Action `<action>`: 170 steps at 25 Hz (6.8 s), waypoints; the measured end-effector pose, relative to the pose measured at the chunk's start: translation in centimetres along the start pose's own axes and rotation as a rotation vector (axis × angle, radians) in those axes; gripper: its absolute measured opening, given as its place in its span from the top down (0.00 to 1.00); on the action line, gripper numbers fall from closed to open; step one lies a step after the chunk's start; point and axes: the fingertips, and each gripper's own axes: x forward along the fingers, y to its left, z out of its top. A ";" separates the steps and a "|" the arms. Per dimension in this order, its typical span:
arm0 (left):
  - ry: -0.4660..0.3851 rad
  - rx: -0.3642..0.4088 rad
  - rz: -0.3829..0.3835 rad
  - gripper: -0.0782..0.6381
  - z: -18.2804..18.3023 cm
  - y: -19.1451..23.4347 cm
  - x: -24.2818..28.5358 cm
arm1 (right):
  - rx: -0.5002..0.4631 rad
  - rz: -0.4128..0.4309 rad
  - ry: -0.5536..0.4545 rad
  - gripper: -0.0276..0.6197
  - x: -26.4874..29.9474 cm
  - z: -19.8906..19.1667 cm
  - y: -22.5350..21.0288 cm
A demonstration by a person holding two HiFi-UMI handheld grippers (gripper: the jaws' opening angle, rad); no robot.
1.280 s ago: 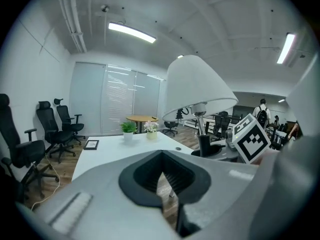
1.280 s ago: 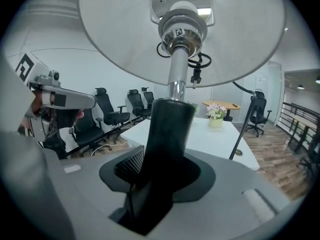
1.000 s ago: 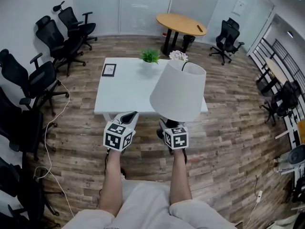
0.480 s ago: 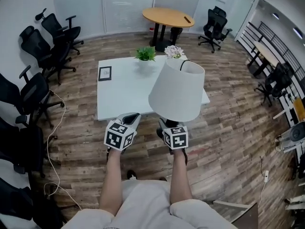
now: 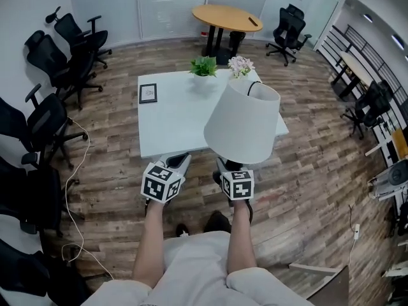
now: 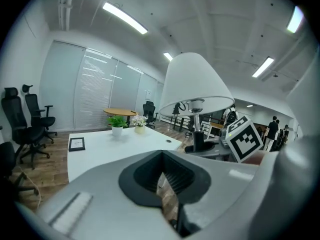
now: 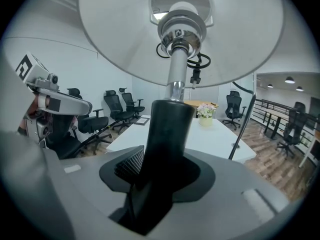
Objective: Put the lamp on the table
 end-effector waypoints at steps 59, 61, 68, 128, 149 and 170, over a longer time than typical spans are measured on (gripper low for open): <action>-0.039 -0.234 0.408 0.89 8.4 19.8 14.1 | -0.113 0.348 0.053 0.66 27.6 13.7 -8.3; -0.049 -0.276 0.431 0.89 7.5 20.0 14.6 | -0.131 0.375 0.066 0.66 28.0 12.9 -7.9; 0.029 -0.337 0.408 0.89 4.1 19.0 17.8 | -0.147 0.401 0.110 0.66 30.2 10.5 -9.0; 0.130 -0.365 0.054 0.89 -4.9 18.6 21.0 | -0.286 0.123 -0.137 0.68 38.3 8.4 -3.8; 0.199 -0.292 0.021 0.89 -6.8 18.2 18.0 | -0.061 0.024 0.000 0.65 33.9 3.4 -4.3; 0.145 -0.113 0.223 0.89 -3.6 8.6 14.9 | -0.032 0.266 -0.061 0.75 14.6 1.8 -5.1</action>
